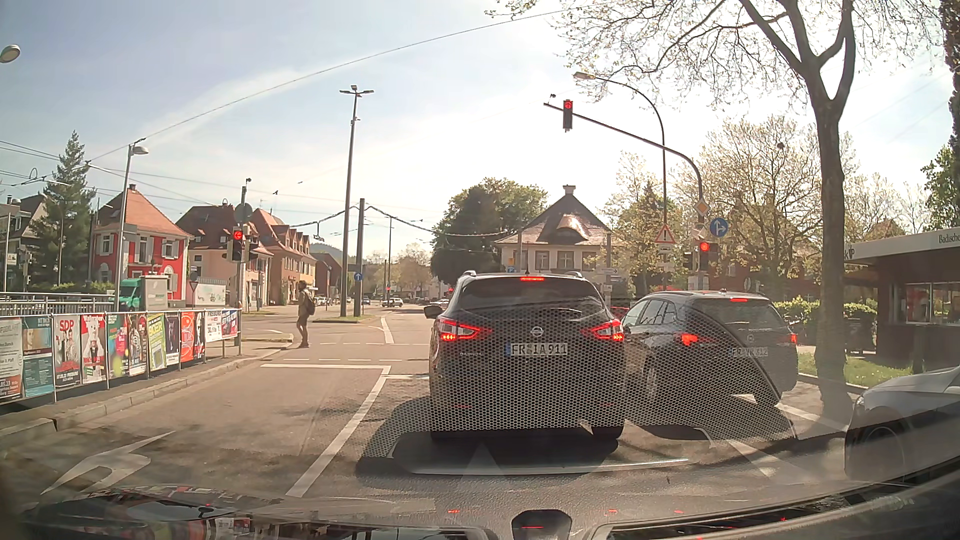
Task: Follow the waypoints while adhering to traffic rules and regulations
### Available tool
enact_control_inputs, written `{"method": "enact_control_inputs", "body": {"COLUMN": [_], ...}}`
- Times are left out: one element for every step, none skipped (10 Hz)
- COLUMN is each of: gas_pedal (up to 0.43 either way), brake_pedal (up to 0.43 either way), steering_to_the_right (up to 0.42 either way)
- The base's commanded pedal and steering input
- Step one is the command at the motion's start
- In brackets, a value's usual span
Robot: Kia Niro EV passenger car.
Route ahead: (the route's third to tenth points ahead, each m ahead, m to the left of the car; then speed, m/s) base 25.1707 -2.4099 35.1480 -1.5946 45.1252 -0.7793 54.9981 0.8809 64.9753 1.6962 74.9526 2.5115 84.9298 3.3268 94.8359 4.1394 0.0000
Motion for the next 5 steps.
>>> {"method": "enact_control_inputs", "body": {"gas_pedal": [0.000, 0.000, 0.000, 0.000, 0.000], "brake_pedal": [0.226, 0.226, 0.226, 0.226, 0.226], "steering_to_the_right": [-0.038, -0.038, -0.038, -0.038, -0.038]}}
